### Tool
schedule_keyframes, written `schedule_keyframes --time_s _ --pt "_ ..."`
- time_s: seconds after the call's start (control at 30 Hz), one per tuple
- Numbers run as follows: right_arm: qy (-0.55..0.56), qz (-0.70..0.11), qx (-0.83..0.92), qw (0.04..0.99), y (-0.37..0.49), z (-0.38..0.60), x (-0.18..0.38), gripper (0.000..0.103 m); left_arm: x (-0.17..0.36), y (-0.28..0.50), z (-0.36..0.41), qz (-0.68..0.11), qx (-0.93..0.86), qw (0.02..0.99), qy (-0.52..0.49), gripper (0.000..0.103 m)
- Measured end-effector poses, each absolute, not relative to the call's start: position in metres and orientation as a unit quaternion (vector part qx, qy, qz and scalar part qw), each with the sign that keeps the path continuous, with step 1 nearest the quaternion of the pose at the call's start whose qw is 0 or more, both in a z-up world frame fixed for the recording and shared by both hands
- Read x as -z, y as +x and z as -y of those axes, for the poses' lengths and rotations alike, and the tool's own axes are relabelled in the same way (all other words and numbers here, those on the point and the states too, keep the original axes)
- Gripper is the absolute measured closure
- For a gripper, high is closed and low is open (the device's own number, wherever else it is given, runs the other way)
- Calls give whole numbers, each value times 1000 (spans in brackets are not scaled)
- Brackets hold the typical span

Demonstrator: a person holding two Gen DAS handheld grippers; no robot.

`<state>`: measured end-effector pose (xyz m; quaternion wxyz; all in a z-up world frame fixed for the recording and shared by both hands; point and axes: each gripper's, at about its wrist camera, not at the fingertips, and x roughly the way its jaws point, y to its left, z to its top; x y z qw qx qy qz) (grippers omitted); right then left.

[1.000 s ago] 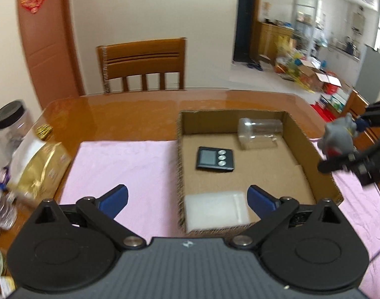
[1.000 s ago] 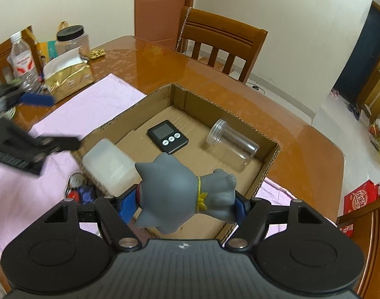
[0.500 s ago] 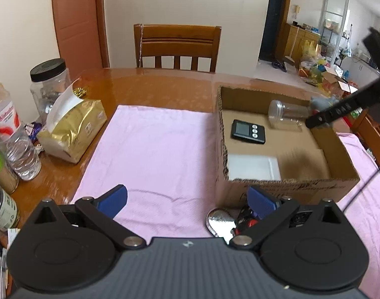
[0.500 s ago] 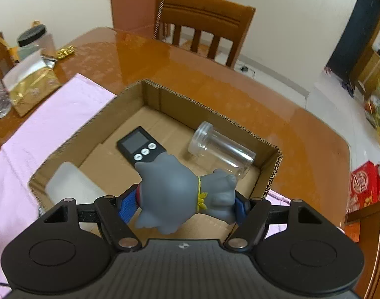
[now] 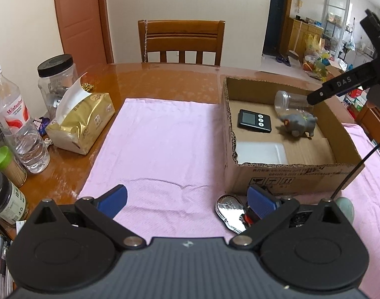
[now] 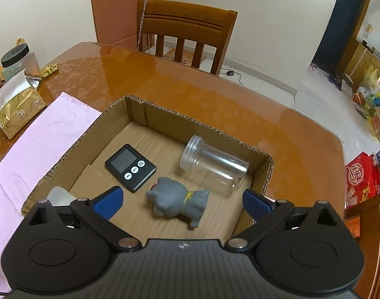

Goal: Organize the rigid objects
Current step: 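Move right gripper toward the light blue round case while left returns over cloth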

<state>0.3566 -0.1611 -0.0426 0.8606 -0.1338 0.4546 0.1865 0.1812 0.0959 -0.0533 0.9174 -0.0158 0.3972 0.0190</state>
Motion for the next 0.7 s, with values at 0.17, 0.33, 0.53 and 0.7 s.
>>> schedule_keyframes --time_s 0.17,0.33,0.53,0.7 --pt "-115 -453 -179 866 338 167 36 0 54 178 -91 -396 -13 918 -9 1" --pt "-117 -443 -166 873 308 171 32 0 56 172 -89 -397 -6 918 -8 1" --pt "-104 -438 -144 881 264 182 39 0 63 163 -90 -406 1 914 -11 1" --pt "-88 -438 -110 888 228 195 58 0 75 158 -89 -421 5 907 -12 1"
